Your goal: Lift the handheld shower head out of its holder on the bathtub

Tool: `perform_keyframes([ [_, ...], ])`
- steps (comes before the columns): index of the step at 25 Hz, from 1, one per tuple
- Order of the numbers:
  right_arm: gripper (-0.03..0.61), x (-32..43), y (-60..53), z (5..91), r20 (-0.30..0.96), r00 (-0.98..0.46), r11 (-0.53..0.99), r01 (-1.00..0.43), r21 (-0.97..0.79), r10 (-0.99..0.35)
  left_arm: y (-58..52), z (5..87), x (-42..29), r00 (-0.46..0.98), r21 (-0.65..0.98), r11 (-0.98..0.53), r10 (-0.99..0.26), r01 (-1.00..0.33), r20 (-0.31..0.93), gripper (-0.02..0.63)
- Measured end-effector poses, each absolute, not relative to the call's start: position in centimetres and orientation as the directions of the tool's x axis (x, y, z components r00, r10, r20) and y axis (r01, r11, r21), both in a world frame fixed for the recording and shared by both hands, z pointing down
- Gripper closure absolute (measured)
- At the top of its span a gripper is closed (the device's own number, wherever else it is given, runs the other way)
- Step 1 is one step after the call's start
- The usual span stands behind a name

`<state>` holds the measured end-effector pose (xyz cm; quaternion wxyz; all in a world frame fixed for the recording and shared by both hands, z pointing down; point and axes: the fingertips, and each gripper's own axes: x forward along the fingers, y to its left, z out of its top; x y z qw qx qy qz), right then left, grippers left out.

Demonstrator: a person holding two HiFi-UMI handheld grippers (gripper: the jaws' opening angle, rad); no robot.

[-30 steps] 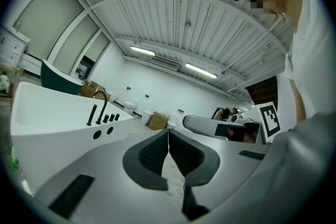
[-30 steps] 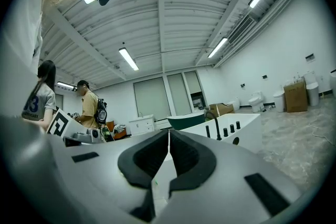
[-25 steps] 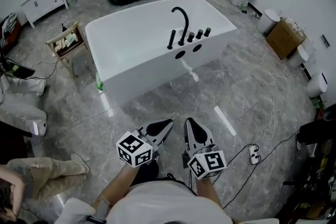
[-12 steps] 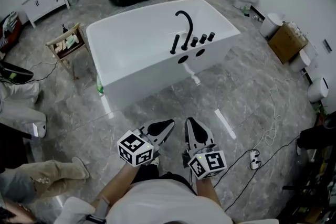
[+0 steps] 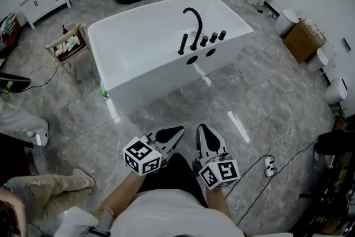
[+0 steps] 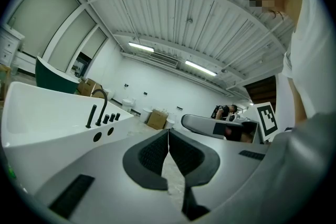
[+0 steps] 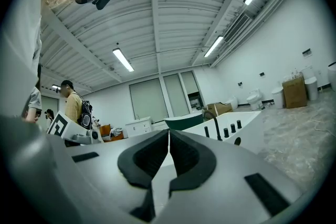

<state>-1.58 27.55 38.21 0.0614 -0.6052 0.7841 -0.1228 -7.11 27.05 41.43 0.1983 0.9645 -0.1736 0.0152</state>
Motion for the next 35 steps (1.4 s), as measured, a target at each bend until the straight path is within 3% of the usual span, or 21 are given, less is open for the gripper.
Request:
perform_keyframes([
  [35,0.56,2.5,8.8,36.9,0.067,-0.399,0.368,-0.89,-0.27,-0.915,8.9,40.9,-3.4,0.878,0.415,-0.781,-0.466,-0.466,0.11,0.601],
])
